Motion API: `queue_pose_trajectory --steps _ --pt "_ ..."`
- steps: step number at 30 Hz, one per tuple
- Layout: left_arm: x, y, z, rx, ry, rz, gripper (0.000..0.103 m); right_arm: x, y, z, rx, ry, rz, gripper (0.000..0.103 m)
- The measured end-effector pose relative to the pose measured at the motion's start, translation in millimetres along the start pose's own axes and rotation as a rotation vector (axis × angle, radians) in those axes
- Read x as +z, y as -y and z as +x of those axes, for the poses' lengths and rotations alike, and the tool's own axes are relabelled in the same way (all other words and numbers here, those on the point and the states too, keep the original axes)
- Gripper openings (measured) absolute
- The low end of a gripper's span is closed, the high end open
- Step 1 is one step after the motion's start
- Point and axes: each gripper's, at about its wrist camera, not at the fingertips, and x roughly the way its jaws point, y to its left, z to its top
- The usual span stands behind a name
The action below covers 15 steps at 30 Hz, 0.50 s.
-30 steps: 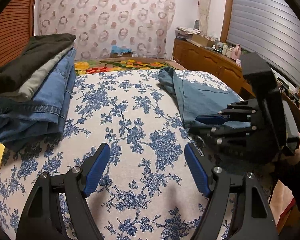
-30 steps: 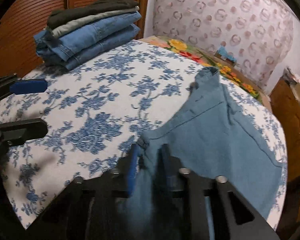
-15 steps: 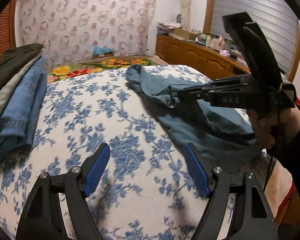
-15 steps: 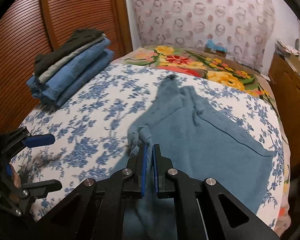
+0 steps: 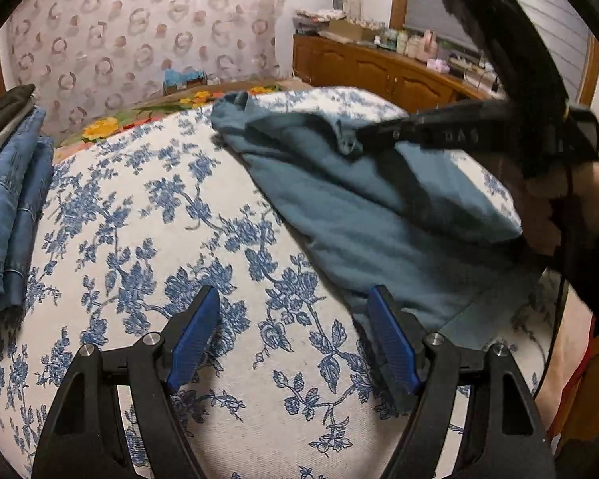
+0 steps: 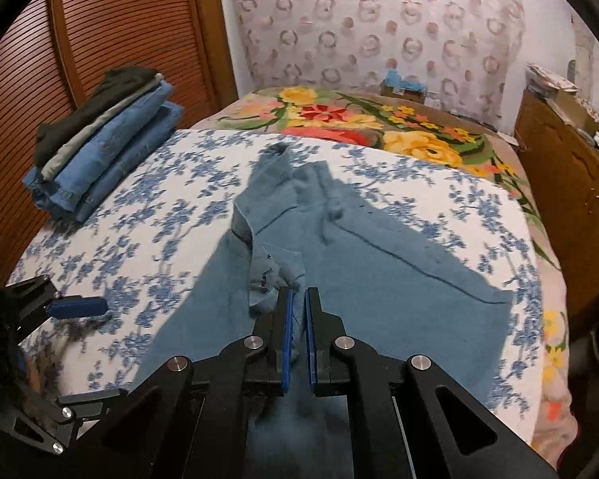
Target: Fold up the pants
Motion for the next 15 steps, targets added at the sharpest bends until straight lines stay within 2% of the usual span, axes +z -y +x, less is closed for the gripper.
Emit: queue_pose_trajectory --steps 1,6,15 --pt "-0.9 0.8 5.6 0.005 -0.03 0.003 0.078 0.2 2.4 0.2 -0.012 -0.001 0.0 0.006" --pt "-1.9 2.9 6.0 0.015 -0.032 0.013 0.078 0.9 16.1 1.5 -0.085 -0.024 -0.002 0.006" --pt "-2.2 2.7 6.3 0.017 -0.032 0.014 0.079 3.6 50.2 -2.3 -0.148 -0.019 0.058 0.006"
